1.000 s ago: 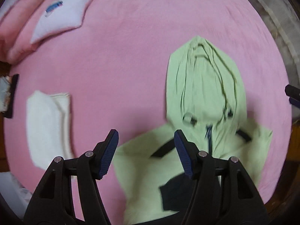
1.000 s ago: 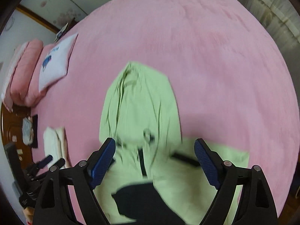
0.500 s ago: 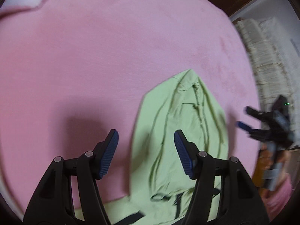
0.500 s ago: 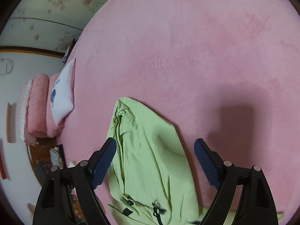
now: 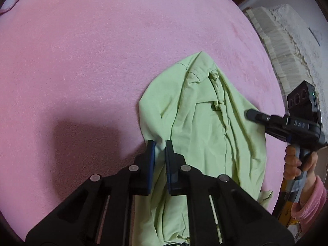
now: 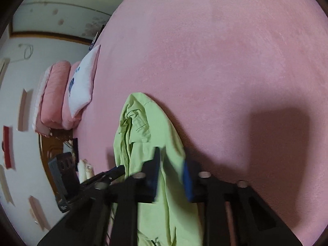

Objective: Fold large clothes
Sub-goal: 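Grasp the hood edges with both tools, then fold the hood down over the jacket body with both tools and release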

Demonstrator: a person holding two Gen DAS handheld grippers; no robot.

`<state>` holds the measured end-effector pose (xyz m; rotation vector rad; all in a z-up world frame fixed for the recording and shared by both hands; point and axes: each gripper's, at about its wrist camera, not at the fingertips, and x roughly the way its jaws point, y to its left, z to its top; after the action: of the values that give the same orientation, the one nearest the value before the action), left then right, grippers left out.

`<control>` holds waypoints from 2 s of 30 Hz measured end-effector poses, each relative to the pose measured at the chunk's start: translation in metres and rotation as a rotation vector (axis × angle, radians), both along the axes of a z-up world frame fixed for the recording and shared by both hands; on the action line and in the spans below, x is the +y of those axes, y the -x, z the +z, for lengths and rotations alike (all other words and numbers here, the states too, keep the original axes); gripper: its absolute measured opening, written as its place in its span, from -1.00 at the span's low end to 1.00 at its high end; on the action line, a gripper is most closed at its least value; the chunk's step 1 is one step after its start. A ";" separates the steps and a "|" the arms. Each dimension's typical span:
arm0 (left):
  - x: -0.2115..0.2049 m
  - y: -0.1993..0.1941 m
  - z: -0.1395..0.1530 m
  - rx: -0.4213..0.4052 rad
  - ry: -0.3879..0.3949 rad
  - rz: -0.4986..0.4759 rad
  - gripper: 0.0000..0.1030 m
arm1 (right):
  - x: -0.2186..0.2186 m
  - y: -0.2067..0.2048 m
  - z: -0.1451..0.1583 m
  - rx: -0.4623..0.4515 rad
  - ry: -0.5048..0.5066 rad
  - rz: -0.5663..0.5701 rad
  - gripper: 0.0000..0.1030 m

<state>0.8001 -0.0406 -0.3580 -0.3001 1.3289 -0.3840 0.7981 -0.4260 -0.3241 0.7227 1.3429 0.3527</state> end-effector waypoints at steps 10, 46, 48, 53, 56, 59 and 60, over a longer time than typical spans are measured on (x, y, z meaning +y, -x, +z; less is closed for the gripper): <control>0.015 0.058 0.088 -0.245 0.176 -0.070 -0.93 | 0.001 0.014 0.100 -0.256 -0.062 0.195 -0.93; 0.042 0.411 0.019 -0.096 -0.215 -0.098 -0.04 | -0.093 0.299 0.089 -0.072 0.360 -0.163 0.31; 0.050 0.413 0.031 -0.085 -0.196 -0.026 -0.04 | -0.093 0.313 0.103 -0.070 0.358 -0.195 0.31; 0.050 0.426 0.080 -0.160 -0.177 0.100 -0.04 | -0.050 0.344 0.129 -0.123 0.257 -0.260 0.30; 0.046 0.412 0.104 -0.209 -0.121 0.128 -0.05 | -0.010 0.353 0.136 -0.222 0.173 -0.233 -0.31; 0.025 0.404 0.102 -0.209 -0.014 0.111 -0.37 | 0.030 0.365 0.123 -0.232 0.127 -0.160 -0.61; 0.015 0.401 0.096 -0.195 -0.013 0.088 -0.42 | 0.042 0.364 0.118 -0.239 0.124 -0.134 -0.64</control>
<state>0.3988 -0.0260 -0.2615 -0.3016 1.1228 -0.3223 0.4336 -0.3839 -0.2056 0.6424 1.0751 0.2379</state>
